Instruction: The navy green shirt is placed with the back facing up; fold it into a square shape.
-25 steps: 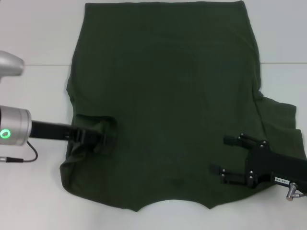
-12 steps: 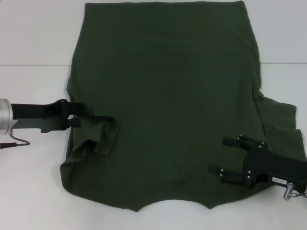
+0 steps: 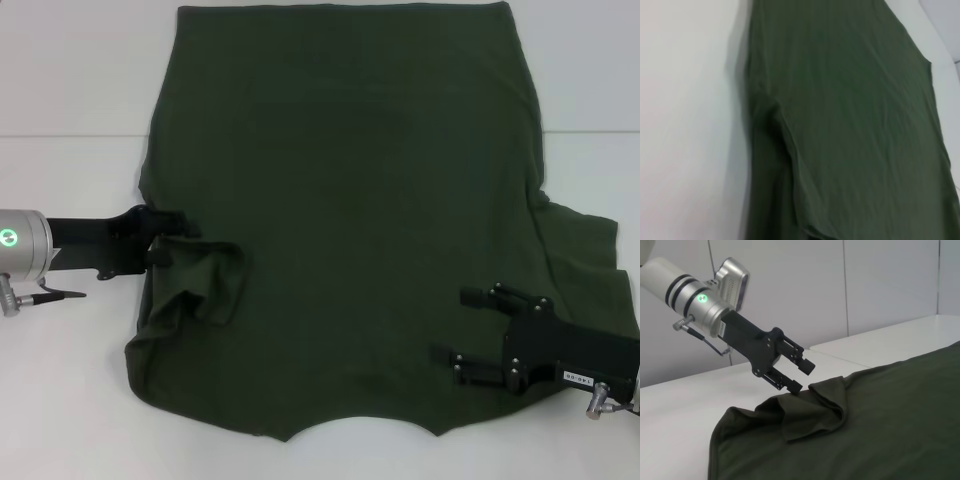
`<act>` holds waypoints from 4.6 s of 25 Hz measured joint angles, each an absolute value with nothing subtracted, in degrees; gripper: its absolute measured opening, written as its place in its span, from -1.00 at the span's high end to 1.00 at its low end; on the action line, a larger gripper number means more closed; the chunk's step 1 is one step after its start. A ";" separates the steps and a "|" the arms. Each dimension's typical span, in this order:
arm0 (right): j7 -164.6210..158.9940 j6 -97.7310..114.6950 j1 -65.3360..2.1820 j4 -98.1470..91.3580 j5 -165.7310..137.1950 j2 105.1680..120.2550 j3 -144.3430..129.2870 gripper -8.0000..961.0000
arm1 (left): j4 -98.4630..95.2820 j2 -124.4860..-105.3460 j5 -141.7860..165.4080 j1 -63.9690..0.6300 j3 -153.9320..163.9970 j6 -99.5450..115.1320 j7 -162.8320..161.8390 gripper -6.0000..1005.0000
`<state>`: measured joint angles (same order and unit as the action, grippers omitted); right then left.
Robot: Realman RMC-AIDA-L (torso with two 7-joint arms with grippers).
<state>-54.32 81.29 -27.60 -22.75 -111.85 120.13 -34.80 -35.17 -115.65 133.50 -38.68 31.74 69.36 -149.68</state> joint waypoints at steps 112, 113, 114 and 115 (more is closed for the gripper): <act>-80.51 81.08 -27.30 -32.61 -111.47 119.47 -34.24 -0.86 | -43.21 -118.57 116.49 -30.15 26.86 96.16 -100.29 -0.33; -84.39 81.20 -27.11 -34.44 -111.61 119.19 -34.32 -0.86 | -44.70 -119.01 117.13 -29.34 26.96 98.02 -97.53 -0.33; -88.52 81.57 -26.85 -36.44 -111.81 118.73 -34.32 -0.86 | -44.70 -119.01 117.13 -29.34 26.96 98.02 -97.53 -0.34; -92.68 82.09 -26.61 -38.14 -112.02 118.15 -34.33 -0.86 | -47.48 -120.23 120.72 -27.23 27.28 100.67 -90.05 -0.34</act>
<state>-92.68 82.09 -26.61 -38.14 -112.02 118.15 -34.33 -47.48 -120.23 120.72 -27.23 27.28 100.67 -90.05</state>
